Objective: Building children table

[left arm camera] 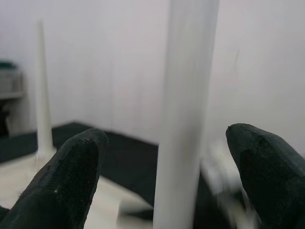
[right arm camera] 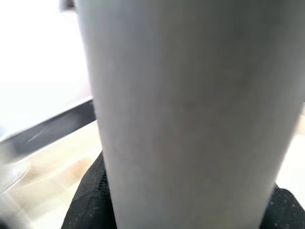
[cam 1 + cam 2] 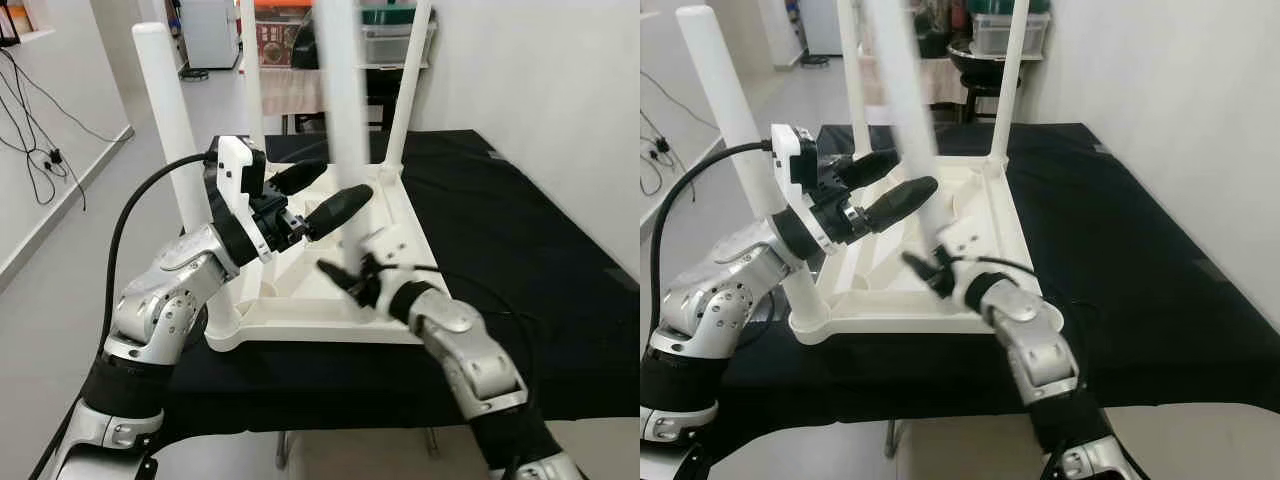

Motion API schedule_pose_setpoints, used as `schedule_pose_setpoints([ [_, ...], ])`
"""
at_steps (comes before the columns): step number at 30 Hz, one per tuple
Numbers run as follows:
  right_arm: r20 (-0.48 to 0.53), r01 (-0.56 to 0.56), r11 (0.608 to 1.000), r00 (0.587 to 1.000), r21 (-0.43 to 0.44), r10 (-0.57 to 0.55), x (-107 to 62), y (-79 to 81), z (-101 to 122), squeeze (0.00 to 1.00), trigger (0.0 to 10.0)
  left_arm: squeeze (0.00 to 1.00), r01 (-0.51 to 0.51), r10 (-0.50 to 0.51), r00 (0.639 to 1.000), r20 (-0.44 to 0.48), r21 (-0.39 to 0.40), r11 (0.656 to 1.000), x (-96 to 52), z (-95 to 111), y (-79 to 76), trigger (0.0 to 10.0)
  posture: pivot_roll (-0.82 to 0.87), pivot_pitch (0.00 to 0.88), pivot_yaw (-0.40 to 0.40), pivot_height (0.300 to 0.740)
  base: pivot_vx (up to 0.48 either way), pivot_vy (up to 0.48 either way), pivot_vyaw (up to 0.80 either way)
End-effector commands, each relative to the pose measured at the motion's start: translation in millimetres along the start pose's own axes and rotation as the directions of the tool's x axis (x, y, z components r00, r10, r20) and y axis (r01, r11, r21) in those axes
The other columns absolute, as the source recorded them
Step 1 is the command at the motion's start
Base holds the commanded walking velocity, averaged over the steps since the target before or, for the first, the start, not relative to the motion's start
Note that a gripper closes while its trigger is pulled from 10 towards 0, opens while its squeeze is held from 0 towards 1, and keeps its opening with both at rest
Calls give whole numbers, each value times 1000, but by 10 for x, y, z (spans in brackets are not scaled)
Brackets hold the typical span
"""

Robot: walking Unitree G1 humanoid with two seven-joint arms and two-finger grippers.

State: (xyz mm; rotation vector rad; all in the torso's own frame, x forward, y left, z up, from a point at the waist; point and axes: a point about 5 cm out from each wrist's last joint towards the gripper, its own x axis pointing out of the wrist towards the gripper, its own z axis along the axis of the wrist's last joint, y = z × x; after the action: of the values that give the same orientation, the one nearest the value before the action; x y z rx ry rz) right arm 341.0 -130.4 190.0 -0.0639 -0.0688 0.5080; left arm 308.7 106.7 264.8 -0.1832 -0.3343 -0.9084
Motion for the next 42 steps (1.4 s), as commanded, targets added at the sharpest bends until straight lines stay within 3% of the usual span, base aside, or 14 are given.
schedule_pose_setpoints([
  [1, 55, 112, 991, 992, 72, -116, -26, -190, 57, 0, 0, 1000, -32, 33, 999, -25, 23, 999, -32, -56, -3, 10000, -59, 5, -30, 740, 0, 0, 0],
  [5, 91, 176, 977, 978, 120, -187, -44, -309, 104, 0, 0, 1000, -100, 103, 994, -40, 62, 993, -69, -101, 49, 10000, -60, 5, -31, 740, 0, 0, 0],
  [6, 108, 188, 973, 973, 134, -203, -49, -334, 132, 0, 196, 549, -153, 157, 987, -43, 94, 984, -86, -124, 87, 10000, -64, 7, -31, 740, 0, 0, 0],
  [8, 119, 195, 970, 970, 144, -213, -52, -350, 149, 0, 196, 549, -188, 194, 980, -43, 116, 975, -98, -139, 112, 10000, -64, 7, -31, 740, 0, 0, 0],
  [9, 133, 201, 967, 966, 155, -222, -56, -353, 170, 0, 10000, 0, -208, 216, 975, -54, 117, 971, -133, -192, 118, 10000, -70, 7, -33, 740, 0, 0, 0],
  [17, 161, 125, 972, 974, 198, -158, -66, -140, 153, 0, 10000, 0, -280, 286, 953, -101, 68, 957, -320, -452, 60, 10000, -79, 11, -35, 740, 0, -283, 0],
  [18, 161, 98, 975, 978, 201, -131, -65, -34, 104, 0, 10000, 0, -325, 329, 936, -129, 48, 944, -419, -559, 61, 10000, -78, 13, -37, 740, 0, -461, 0],
  [25, 155, 70, 981, 983, 181, -98, -45, 62, 54, 0, 10000, 0, -379, 380, 912, -158, 36, 925, -530, -648, 66, 10000, -67, 12, -37, 740, 0, -465, 0],
  [29, 154, 65, 983, 984, 171, -92, -37, 76, 43, 0, 10000, 0, -395, 401, 895, -194, 70, 916, -566, -728, 46, 10000, -58, 12, -42, 740, 0, -214, 0],
  [31, 141, 75, 986, 985, 150, -97, -33, 80, 7, 0, 10000, 0, -424, 450, 856, -254, 152, 893, -651, -857, 67, 10000, -48, 12, -41, 740, 0, 0, 0],
  [35, 136, 87, 987, 985, 136, -106, -37, 89, -14, 0, 10000, 0, -473, 506, 817, -276, 180, 862, -758, -921, 92, 10000, -43, 13, -38, 740, 0, 0, 0],
  [42, 149, 86, 990, 984, 113, -103, -20, 85, 8, 0, 10000, 0, -471, 515, 816, -264, 212, 856, -742, -915, 98, 10000, -39, 12, -31, 740, 0, 0, 0],
])
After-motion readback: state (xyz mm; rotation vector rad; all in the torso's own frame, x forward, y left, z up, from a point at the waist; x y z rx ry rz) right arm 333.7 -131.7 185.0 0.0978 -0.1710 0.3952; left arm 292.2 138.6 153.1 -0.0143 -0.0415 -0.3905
